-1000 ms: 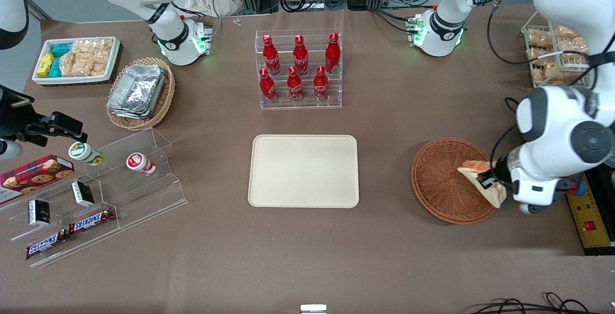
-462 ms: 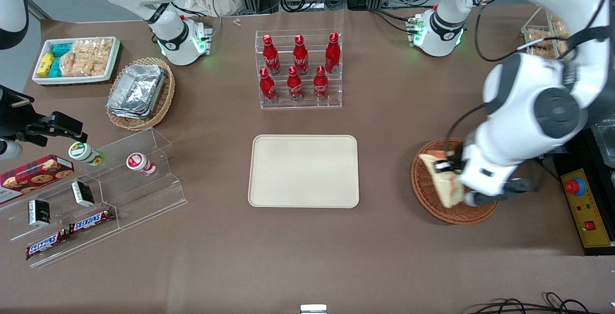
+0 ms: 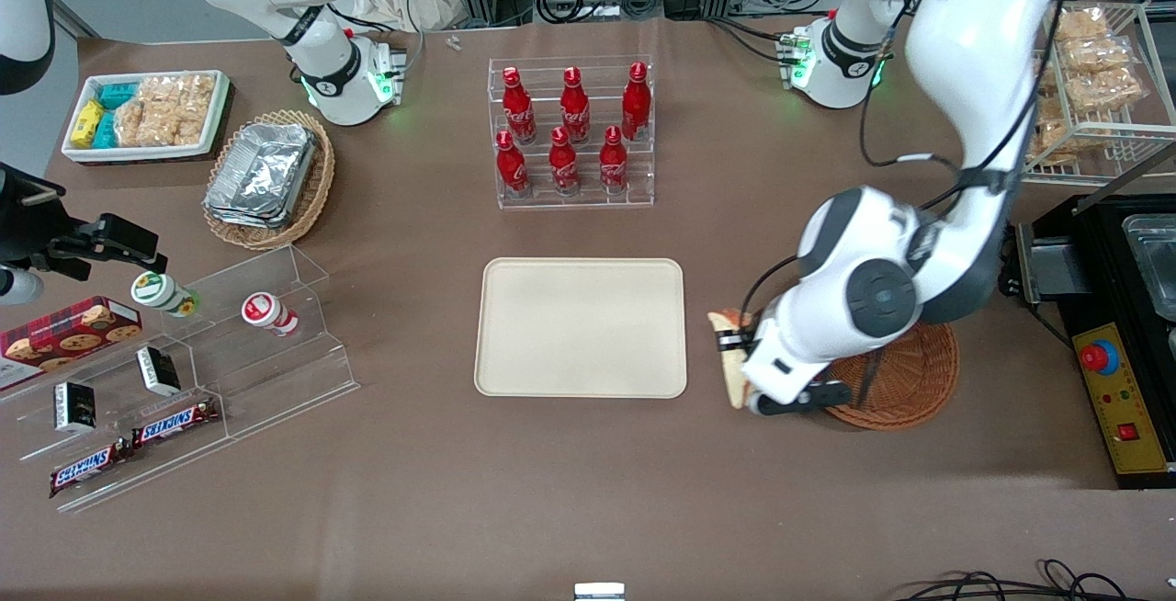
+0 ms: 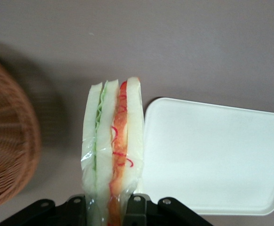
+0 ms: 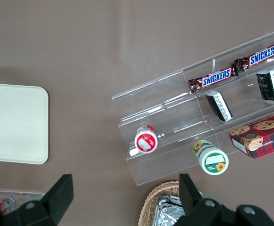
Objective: Place sandwich from basket to tray
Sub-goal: 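Carry the held sandwich with the left gripper over the cream tray, then lower the sandwich onto the tray and open the left gripper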
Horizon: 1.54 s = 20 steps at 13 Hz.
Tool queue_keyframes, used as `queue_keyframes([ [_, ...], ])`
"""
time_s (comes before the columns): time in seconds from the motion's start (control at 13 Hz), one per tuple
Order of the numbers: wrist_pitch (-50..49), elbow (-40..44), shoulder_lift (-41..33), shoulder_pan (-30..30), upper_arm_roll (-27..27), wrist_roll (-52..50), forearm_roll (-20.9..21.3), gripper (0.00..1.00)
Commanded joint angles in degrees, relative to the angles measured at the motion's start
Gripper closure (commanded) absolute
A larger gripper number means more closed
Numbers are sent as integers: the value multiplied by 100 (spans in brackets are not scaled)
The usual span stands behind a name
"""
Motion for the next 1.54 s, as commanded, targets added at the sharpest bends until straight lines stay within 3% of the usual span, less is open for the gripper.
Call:
queue_keyframes([
  [0.0, 103, 305, 422, -323, -14, -26, 203, 100],
  [0.62, 191, 51, 792, -1017, -13, -789, 968, 99],
  [1.08, 708, -283, 923, -1229, -5, -1018, 1039, 91],
  [1.15, 762, -284, 941, -1238, -5, -1080, 1039, 77],
  [1.23, 763, -284, 950, -1238, -5, -1176, 1031, 26],
  [1.31, 763, -275, 933, -1220, -5, -1307, 1039, 1],
  [1.46, 684, -266, 810, -1124, -5, -1326, 1031, 0],
])
